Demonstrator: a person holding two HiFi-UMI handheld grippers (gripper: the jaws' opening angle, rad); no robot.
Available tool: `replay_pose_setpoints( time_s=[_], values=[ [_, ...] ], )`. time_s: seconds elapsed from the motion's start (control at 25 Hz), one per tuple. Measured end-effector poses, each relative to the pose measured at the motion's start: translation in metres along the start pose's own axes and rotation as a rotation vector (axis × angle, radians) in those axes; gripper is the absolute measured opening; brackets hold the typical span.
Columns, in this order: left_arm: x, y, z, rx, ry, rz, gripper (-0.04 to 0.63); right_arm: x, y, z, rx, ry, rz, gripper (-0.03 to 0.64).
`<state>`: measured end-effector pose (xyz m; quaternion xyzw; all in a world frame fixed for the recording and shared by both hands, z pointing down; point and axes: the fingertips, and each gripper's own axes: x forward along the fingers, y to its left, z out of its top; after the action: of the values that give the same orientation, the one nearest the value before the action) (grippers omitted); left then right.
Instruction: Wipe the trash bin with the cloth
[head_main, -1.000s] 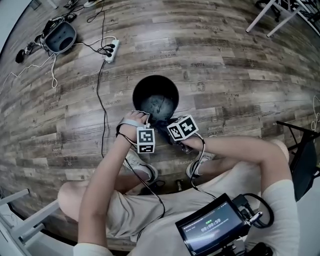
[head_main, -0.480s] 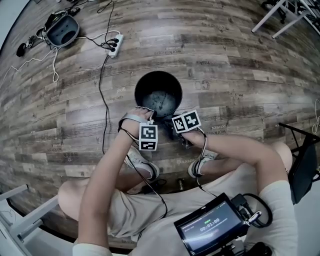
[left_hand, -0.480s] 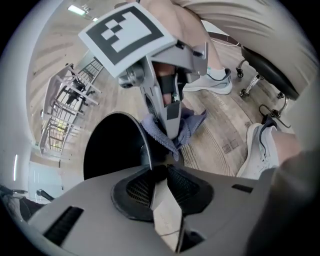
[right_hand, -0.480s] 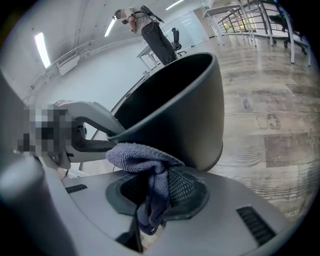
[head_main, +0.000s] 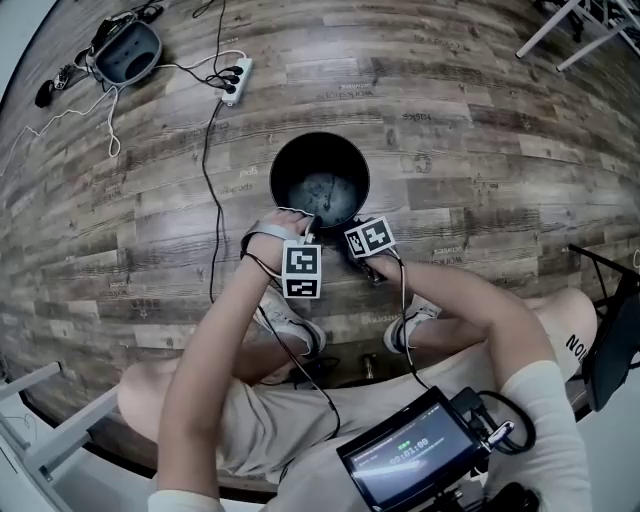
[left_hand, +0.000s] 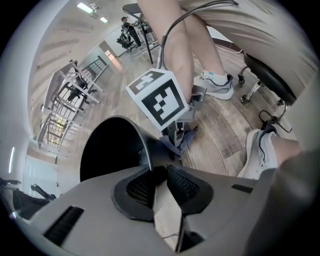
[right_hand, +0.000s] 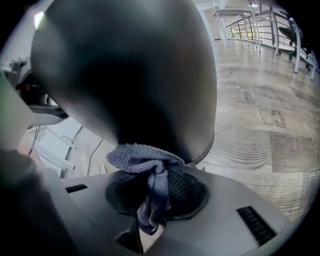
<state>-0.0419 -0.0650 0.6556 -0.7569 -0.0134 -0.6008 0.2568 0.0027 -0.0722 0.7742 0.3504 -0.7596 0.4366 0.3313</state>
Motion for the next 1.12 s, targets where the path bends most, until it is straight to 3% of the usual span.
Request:
replay_pose_setpoints(
  time_s=[0.48, 0.68, 0.92, 1.04, 1.12],
  values=[
    [0.001, 0.001, 0.000, -0.012, 0.003, -0.004, 0.084, 0.046, -0.028, -0.027, -0.045, 0.077, -0.081, 0.080],
    [0.004, -0.001, -0.002, -0.035, 0.027, -0.008, 0.084, 0.019, -0.015, -0.048, -0.120, 0.148, -0.035, 0.080],
    [0.007, 0.006, 0.005, -0.227, 0.049, -0.027, 0.091, -0.047, -0.005, -0.032, -0.015, 0.127, 0.031, 0.080],
    [0.012, 0.013, 0.018, -0.313, 0.065, 0.004, 0.091, -0.076, 0.006, -0.021, -0.014, 0.093, 0.076, 0.080],
    [0.014, 0.016, 0.029, -0.400, 0.034, 0.012, 0.090, -0.092, 0.015, -0.014, -0.029, 0.063, 0.104, 0.080]
  ],
)
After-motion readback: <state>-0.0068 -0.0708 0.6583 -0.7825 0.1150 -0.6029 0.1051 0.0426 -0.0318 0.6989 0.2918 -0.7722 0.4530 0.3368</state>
